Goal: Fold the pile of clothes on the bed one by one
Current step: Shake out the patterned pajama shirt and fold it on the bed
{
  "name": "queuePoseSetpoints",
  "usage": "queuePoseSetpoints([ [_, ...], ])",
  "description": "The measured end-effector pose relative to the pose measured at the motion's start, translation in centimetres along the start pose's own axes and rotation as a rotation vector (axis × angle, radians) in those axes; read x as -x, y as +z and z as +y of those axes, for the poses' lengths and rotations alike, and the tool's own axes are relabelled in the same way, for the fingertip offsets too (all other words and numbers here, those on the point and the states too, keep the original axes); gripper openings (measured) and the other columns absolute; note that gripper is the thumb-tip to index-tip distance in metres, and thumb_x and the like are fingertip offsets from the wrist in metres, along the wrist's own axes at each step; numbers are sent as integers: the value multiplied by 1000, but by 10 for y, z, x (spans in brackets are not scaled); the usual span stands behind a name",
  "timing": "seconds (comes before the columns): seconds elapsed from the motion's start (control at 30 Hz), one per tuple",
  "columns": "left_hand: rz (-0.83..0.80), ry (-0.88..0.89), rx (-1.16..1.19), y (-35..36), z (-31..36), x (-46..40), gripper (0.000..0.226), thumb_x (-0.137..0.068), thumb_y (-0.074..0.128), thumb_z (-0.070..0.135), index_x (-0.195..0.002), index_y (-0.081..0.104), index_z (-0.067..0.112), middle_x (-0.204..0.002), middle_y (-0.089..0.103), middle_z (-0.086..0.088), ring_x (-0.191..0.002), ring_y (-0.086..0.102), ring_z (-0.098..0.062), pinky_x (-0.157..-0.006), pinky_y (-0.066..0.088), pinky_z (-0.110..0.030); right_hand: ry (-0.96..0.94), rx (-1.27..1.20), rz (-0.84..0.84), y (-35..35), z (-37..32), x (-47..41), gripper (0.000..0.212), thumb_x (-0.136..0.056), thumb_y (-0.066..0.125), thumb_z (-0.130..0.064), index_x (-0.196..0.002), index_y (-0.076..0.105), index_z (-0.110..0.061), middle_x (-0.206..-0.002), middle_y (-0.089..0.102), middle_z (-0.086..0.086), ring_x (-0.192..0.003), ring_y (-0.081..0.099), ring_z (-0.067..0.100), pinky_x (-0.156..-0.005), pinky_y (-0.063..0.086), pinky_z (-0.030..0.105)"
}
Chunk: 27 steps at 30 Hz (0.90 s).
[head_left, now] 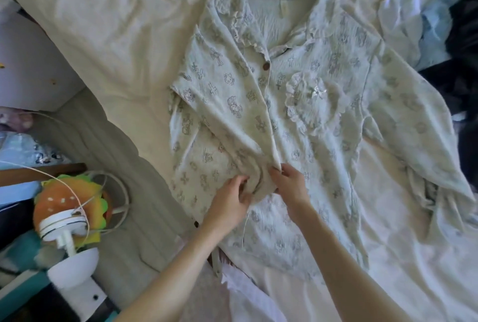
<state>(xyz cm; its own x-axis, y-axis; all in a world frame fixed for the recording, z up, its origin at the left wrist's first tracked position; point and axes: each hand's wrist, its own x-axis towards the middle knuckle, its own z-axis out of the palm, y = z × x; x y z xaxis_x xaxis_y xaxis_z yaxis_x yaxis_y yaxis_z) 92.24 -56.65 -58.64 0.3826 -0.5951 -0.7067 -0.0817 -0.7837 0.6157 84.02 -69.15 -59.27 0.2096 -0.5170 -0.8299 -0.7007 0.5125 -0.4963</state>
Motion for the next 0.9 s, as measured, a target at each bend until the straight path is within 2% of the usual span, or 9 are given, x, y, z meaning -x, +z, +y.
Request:
queuePoseSetpoints([
  [0.07, -20, -29, 167, 14, 4, 12, 20, -94, 54, 26, -113, 58, 27, -94, 61, 18, -67, 62, 7, -60, 47, -8, -57, 40, -19, -23, 4, 1, 17, -94, 52, -19, -84, 59, -8, -70, 54, 3, -63, 47, 16, -57, 39, 28],
  [0.13, 17, -137, 343, 16, 6, 15, 14, -94, 55, 24, -107, 59, 29, -95, 62, 10, -66, 65, -1, -58, 52, -15, -126, 124, -10, -43, 9, 2, 17, -95, 54, -29, -94, 62, -13, -75, 61, -3, -65, 54, 11, -59, 41, 21],
  [0.23, 113, -310, 383, 17, 6, 9, 23, -92, 58, 30, -113, 55, 21, -102, 61, 8, -87, 65, -8, -80, 56, -31, -73, 268, -81, -60, 26, 1, 29, -90, 58, -41, -104, 58, -16, -90, 65, -5, -78, 61, 11, -69, 50, 24],
  [0.37, 195, -428, 583, 27, 21, 4, 33, -85, 69, 26, -110, 48, 17, -95, 62, 4, -83, 66, -15, -78, 57, -35, 19, 489, -214, -55, 49, 9, 19, -89, 63, -33, -81, 55, -18, -71, 56, -6, -60, 51, 7, -52, 40, 14],
  [0.47, 325, -492, 742, 38, 29, 0, 28, -83, 71, 16, -101, 49, 14, -91, 64, -5, -81, 66, -22, -75, 58, -39, 39, 396, -217, -54, 63, 17, 22, -91, 61, -25, -74, 55, -12, -64, 51, -1, -52, 43, 10, -46, 33, 14],
  [0.57, 315, -459, 707, 49, 36, 1, 8, -88, 64, 11, -87, 57, 8, -76, 62, -8, -64, 61, -18, -59, 55, -28, 59, 60, -171, -68, 69, 29, 24, -92, 59, -24, -75, 51, -8, -72, 45, 7, -67, 44, 19, -64, 37, 29],
  [0.63, 310, -446, 743, 55, 41, 4, 7, -89, 59, 8, -83, 56, 8, -72, 59, -8, -59, 58, -18, -47, 49, -20, 58, -50, -161, -83, 74, 35, 26, -91, 60, -24, -71, 49, -11, -70, 48, 6, -66, 49, 18, -64, 40, 32],
  [0.73, 302, -445, 877, 59, 42, 10, 5, -90, 55, 6, -85, 54, 7, -78, 60, -10, -64, 60, -19, -57, 57, -27, 38, -75, -119, -107, 79, 38, 17, -91, 61, -21, -76, 60, -15, -70, 63, 2, -64, 57, 15, -60, 44, 27],
  [0.9, 288, -288, 639, 64, 31, 23, 10, -88, 62, 16, -86, 54, 10, -82, 60, -5, -70, 58, -16, -58, 47, -18, -84, 73, 163, -132, 81, 31, 16, -92, 60, -27, -78, 62, -20, -66, 63, -3, -50, 53, 4, -41, 36, 15],
])
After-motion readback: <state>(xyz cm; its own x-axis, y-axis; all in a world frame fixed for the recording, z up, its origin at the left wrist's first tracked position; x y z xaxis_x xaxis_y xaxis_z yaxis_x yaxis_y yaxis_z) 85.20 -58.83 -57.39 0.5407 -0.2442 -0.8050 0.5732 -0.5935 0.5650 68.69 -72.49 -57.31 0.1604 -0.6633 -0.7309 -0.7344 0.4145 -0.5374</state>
